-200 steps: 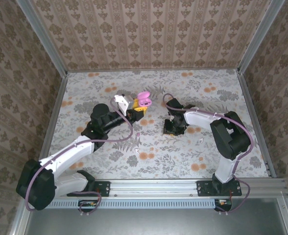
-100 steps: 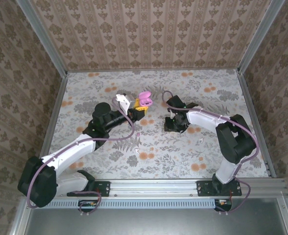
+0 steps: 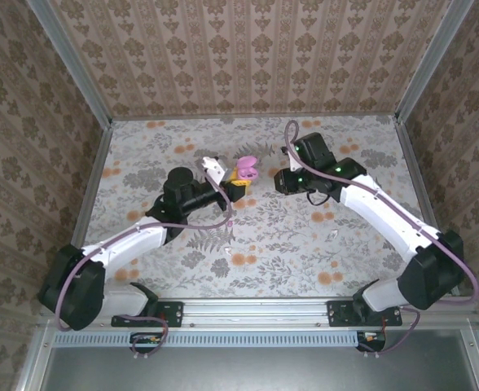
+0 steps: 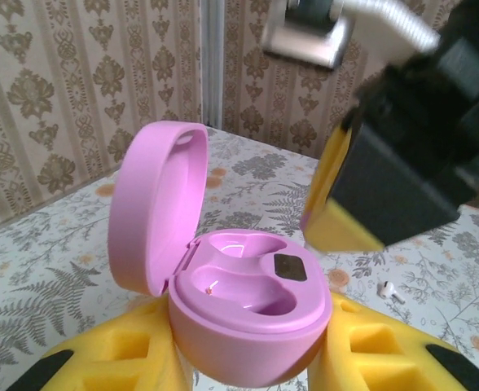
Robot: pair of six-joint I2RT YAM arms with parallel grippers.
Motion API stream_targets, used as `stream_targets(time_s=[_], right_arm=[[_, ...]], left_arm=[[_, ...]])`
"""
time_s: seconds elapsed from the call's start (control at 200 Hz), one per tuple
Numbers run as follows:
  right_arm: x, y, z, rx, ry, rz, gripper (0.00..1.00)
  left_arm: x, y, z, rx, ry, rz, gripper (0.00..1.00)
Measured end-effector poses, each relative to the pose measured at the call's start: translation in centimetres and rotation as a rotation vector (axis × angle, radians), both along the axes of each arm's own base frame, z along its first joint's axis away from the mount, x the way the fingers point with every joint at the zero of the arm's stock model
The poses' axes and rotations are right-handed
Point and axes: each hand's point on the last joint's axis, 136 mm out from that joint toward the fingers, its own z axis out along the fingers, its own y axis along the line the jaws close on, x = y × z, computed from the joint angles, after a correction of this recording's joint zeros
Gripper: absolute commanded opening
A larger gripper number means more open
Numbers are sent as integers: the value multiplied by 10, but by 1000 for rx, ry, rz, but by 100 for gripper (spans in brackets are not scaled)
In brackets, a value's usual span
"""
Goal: Insert the wireless bluetooth earbuds into the charging case
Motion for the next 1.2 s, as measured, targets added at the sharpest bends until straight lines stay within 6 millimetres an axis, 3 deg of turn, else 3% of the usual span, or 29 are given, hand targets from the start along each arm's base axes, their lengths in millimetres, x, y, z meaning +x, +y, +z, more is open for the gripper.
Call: stream_targets(time_s=[0.17, 0.36, 1.2], right_arm=[[-10, 12, 37, 43, -91, 114, 25], [-20, 24, 52, 48, -131, 217, 25], [-28, 40, 61, 29, -174, 312, 25]], left_arm=[[-5, -7, 6, -4, -18, -56, 34], [-11, -13, 6, 6, -15, -123, 34], [-22, -19, 4, 26, 23, -202, 33]])
